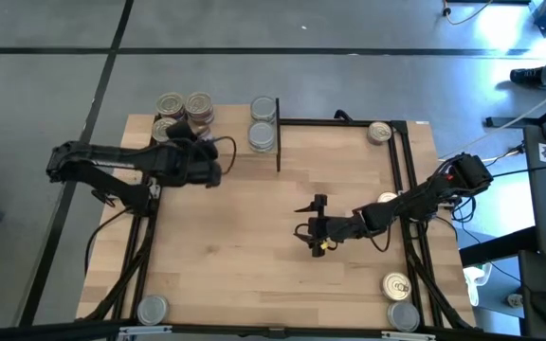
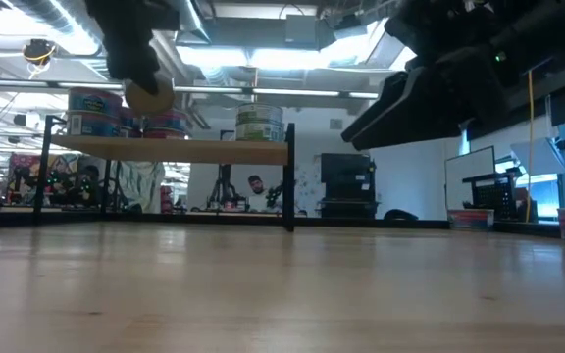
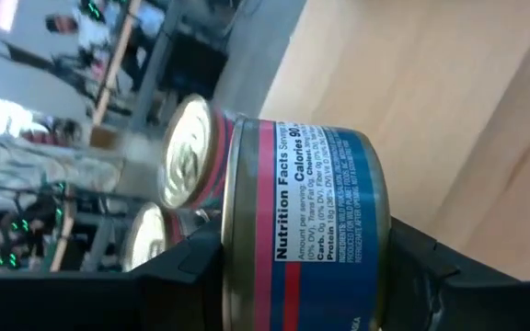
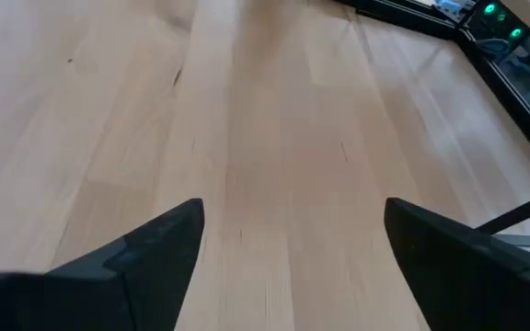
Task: Stack canned seafood by type on shelf
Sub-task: Put the blue tuna can on the shelf aligned with the other blue tuna can
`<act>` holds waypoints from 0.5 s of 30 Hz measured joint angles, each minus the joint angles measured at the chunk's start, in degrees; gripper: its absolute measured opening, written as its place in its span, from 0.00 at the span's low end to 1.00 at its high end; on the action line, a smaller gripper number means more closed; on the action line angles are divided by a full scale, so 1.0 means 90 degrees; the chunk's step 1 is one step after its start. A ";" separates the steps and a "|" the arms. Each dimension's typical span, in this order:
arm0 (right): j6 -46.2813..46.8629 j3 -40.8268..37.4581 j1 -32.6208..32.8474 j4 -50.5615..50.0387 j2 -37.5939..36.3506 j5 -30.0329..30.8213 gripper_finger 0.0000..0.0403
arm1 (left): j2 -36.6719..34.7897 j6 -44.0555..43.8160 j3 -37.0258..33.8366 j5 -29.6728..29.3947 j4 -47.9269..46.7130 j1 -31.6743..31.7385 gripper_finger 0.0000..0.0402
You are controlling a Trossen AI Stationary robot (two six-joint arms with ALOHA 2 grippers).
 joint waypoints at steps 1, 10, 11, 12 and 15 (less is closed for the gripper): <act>0.0001 0.0000 0.0000 0.0010 0.0000 0.0001 0.83 | -0.0002 0.0093 -0.0035 0.0099 0.0083 0.0132 0.46; 0.0047 0.0000 0.0002 0.0104 0.0000 -0.0002 0.83 | 0.0006 0.0906 -0.0547 0.0514 0.0816 0.1080 0.50; 0.0049 0.0000 0.0002 0.0100 0.0000 -0.0002 0.83 | 0.0006 0.0939 -0.0567 0.0517 0.0877 0.1144 0.50; 0.0049 0.0000 0.0002 0.0100 0.0000 -0.0002 0.83 | 0.0006 0.0950 -0.0571 0.0518 0.0906 0.1205 0.51; 0.0052 0.0000 0.0002 0.0089 0.0000 -0.0004 0.83 | 0.0006 0.0970 -0.0571 0.0554 0.0970 0.1362 0.52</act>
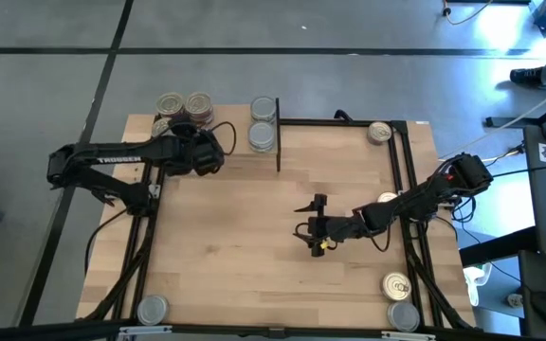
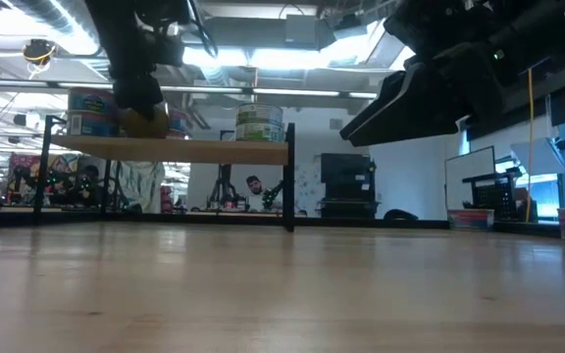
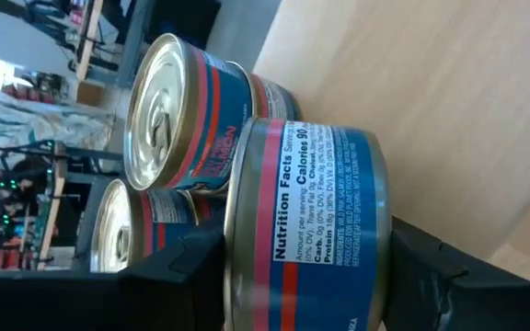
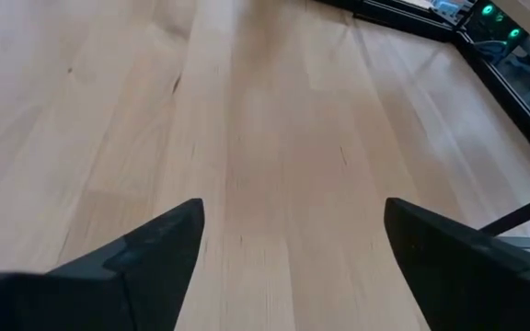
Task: Stack canned seafood by type on shelf
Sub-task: Put the blue tuna can on the shelf aligned with the other blue tuna can
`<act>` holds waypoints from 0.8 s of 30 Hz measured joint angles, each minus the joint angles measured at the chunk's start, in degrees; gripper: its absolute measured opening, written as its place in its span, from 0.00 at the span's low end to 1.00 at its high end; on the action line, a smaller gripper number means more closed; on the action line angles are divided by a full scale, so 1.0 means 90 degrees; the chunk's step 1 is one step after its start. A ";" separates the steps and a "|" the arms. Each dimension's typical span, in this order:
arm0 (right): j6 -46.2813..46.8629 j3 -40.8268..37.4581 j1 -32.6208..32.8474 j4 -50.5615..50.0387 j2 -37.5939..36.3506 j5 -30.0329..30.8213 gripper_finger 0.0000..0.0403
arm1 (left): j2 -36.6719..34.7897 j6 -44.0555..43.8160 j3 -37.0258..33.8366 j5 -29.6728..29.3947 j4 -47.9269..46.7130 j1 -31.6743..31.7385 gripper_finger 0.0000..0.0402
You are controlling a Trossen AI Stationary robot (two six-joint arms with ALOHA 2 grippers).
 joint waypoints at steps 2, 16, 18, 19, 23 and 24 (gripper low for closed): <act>0.0000 0.0000 0.0000 -0.0002 0.0000 0.0000 0.83 | 0.0000 0.0074 0.0000 0.0183 0.0068 0.0105 0.52; 0.0134 0.0000 0.0000 -0.0016 0.0002 -0.0229 0.83 | -0.0007 0.0202 0.0000 0.1068 0.0204 0.0823 0.53; 0.0138 0.0000 0.0000 -0.0014 0.0002 -0.0249 0.83 | -0.0007 0.0180 0.0000 0.1130 0.0206 0.0845 0.53; 0.0138 0.0000 0.0000 -0.0014 0.0002 -0.0253 0.83 | -0.0007 0.0176 0.0000 0.1214 0.0206 0.0869 0.53; 0.0142 0.0000 0.0000 -0.0011 0.0002 -0.0272 0.83 | 0.0000 0.0155 -0.0002 0.1566 0.0203 0.0887 0.53; 0.0147 0.0000 0.0000 -0.0011 0.0002 -0.0271 0.83 | 0.0000 0.0146 -0.0002 0.1600 0.0200 0.0897 0.53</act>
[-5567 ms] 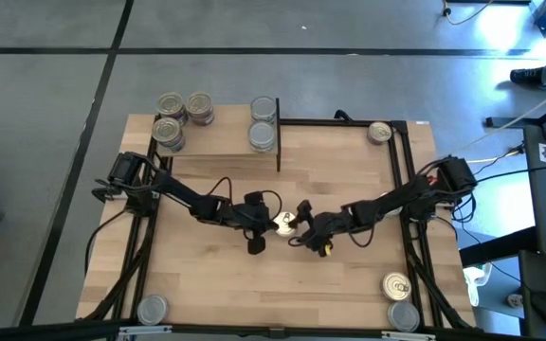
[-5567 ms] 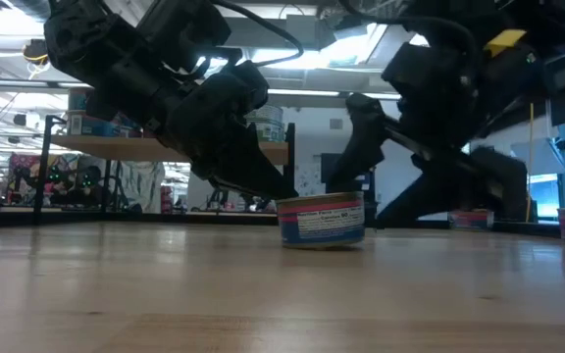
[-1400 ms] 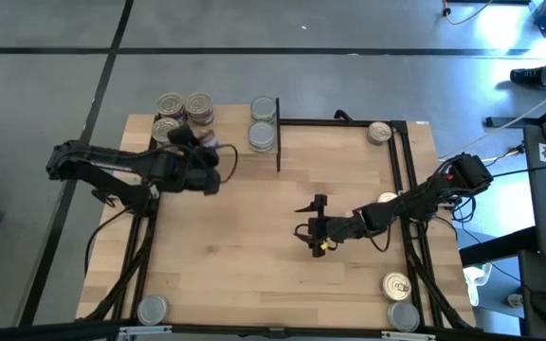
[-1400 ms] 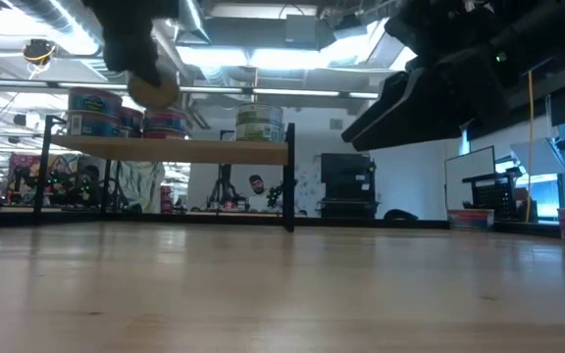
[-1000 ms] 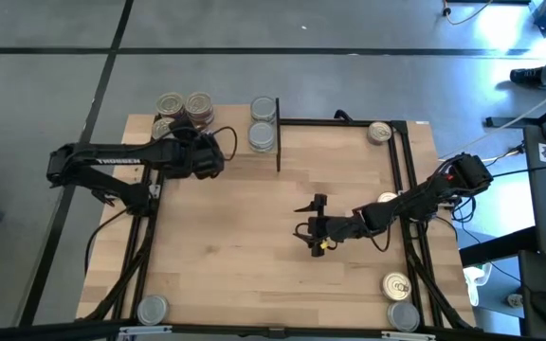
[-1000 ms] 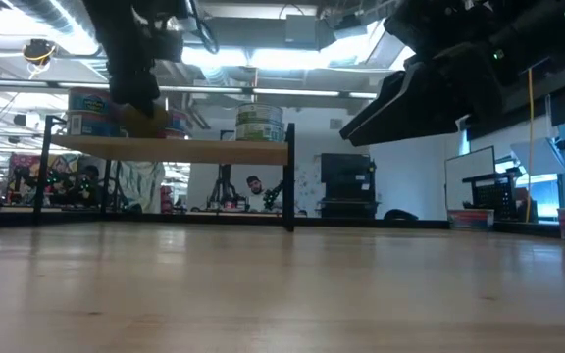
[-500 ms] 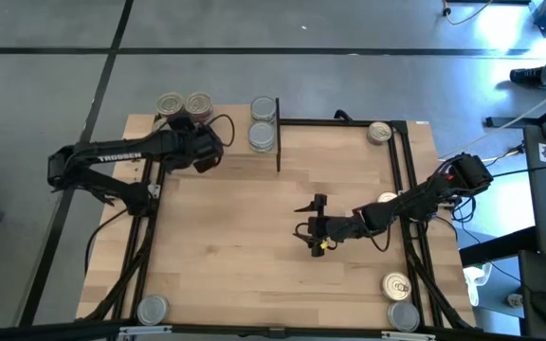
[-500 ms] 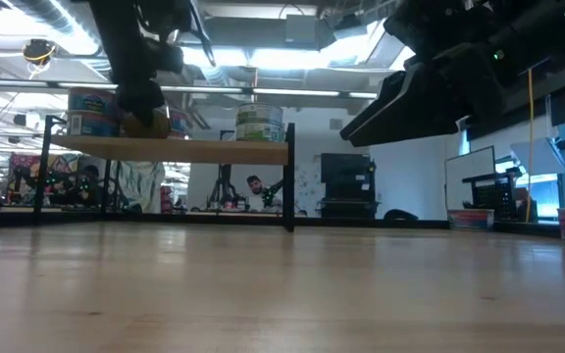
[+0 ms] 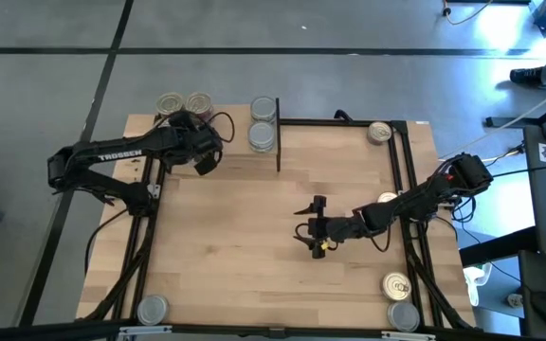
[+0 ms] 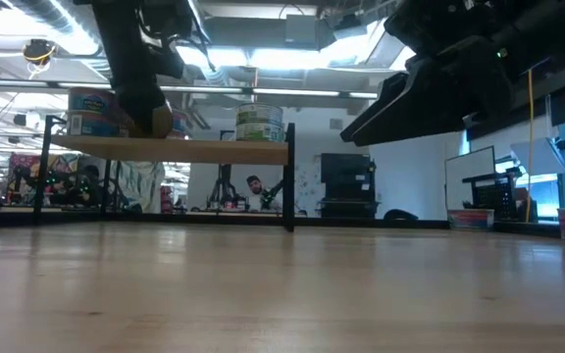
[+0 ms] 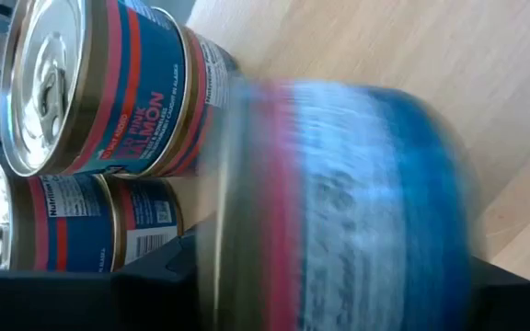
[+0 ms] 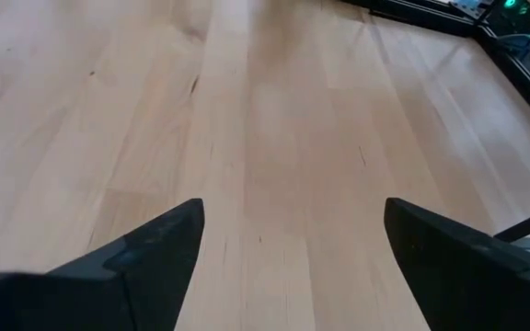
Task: Stack canned seafood by type on shelf
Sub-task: Put the blue tuna can on the shelf aligned with the other blue tuna can
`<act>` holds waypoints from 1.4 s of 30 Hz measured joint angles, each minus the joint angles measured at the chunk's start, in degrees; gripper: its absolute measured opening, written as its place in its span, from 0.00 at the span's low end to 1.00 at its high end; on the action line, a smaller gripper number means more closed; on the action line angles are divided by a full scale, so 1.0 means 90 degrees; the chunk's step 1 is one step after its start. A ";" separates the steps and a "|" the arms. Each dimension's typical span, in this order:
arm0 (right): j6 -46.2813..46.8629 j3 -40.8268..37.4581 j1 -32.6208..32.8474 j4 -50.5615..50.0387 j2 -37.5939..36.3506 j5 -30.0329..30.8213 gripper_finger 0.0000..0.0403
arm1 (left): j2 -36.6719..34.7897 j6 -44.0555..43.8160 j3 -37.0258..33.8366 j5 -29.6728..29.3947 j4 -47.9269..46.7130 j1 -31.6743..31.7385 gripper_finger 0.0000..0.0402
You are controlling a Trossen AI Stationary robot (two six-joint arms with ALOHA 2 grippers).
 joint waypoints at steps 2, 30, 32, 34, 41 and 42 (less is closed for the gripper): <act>0.0013 0.0000 0.0000 0.0000 0.0000 0.0030 0.83 | 0.0000 -0.0036 0.0000 0.0041 -0.0006 0.0012 0.53; 0.0044 0.0000 0.0000 0.0002 0.0002 0.0052 0.83 | 0.0000 0.0761 0.0000 -0.0041 -0.0002 0.0043 0.53; 0.0044 0.0000 0.0000 0.0002 0.0002 0.0054 0.83 | 0.0000 0.0811 0.0000 -0.0050 0.0006 0.0043 0.53; 0.0044 -0.0001 0.0000 0.0002 0.0002 0.0053 0.83 | 0.0000 0.0809 0.0000 -0.0076 0.0011 0.0043 0.53; 0.0044 0.0000 -0.0001 0.0002 0.0002 0.0052 0.83 | 0.0000 0.0928 -0.0002 -0.0104 -0.0089 0.0048 0.53; 0.0044 0.0000 -0.0001 0.0001 0.0002 0.0053 0.83 | 0.0000 0.0933 -0.0002 -0.0104 -0.0074 0.0048 0.53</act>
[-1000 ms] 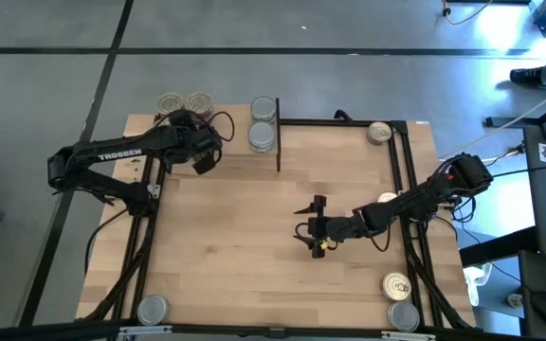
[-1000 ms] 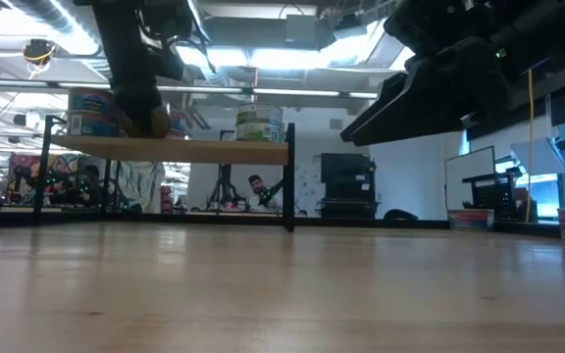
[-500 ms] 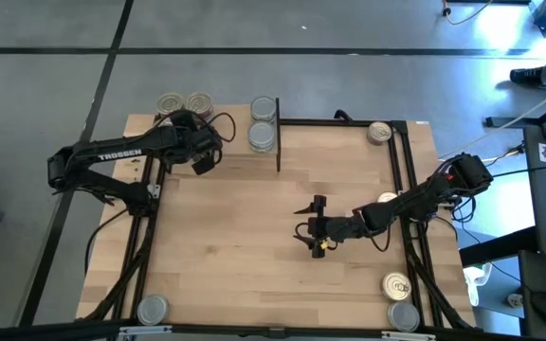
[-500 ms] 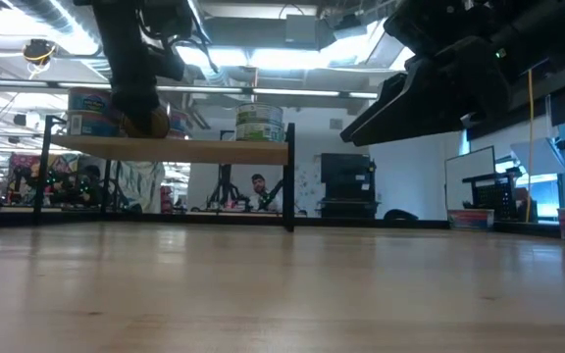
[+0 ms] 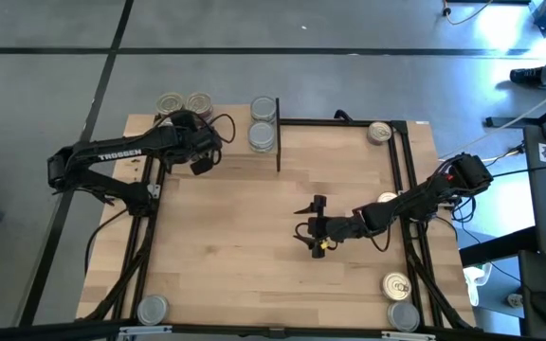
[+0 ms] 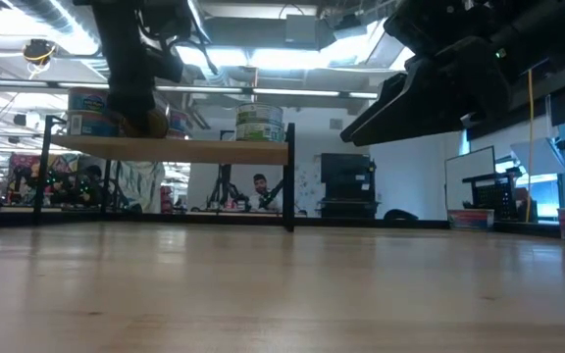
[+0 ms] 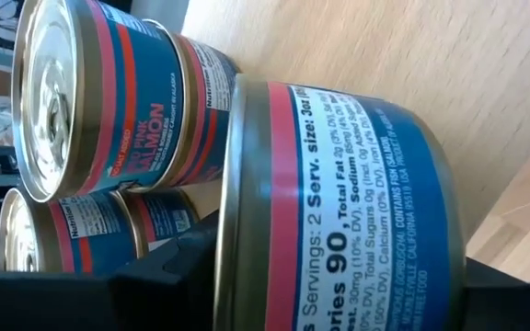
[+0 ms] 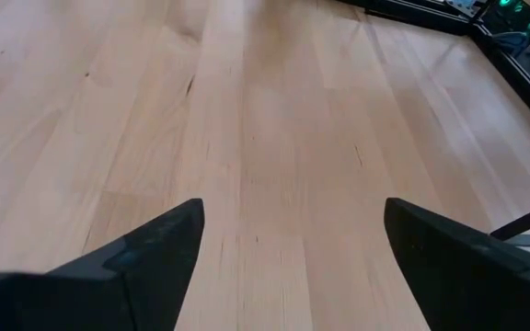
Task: Stack canned seafood by type on shelf
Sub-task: Put the blue tuna can on the shelf aligned with the other blue tuna can
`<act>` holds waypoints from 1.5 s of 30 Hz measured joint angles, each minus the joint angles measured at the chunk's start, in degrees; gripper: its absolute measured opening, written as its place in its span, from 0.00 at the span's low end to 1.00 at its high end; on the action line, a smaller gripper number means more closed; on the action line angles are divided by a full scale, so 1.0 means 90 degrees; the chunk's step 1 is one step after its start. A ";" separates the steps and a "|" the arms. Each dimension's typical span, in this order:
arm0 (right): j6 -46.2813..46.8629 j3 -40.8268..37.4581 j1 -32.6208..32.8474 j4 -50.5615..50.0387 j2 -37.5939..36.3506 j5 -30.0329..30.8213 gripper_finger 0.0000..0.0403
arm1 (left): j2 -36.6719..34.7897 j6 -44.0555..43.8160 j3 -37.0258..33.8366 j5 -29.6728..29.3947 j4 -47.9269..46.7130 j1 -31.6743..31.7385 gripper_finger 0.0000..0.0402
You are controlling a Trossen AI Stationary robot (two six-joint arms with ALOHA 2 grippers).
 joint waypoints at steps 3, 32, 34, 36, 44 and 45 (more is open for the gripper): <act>-0.0002 0.0000 -0.0001 0.0001 0.0000 0.0001 0.83 | 0.0000 0.0174 0.0000 0.0002 0.0088 0.0000 0.53; -0.0004 -0.0002 -0.0001 -0.0156 0.0002 0.0059 0.83 | -0.0002 0.0431 0.0000 -0.1029 0.0508 -0.0062 0.78; -0.0004 -0.0002 -0.0001 -0.0154 0.0002 0.0062 0.83 | -0.0002 0.0351 -0.0002 -0.0990 0.0527 -0.0065 0.78; -0.0004 -0.0002 -0.0001 -0.0154 0.0002 0.0065 0.83 | -0.0002 0.0349 0.0000 -0.0938 0.0527 -0.0061 0.77; -0.0004 -0.0001 -0.0001 -0.0153 0.0002 0.0065 0.83 | -0.0006 0.0213 0.0002 -0.0341 0.0489 -0.0061 0.77; -0.0004 0.0000 -0.0001 -0.0152 0.0002 0.0065 0.83 | -0.0002 0.0232 0.0000 -0.0335 0.0491 -0.0061 0.77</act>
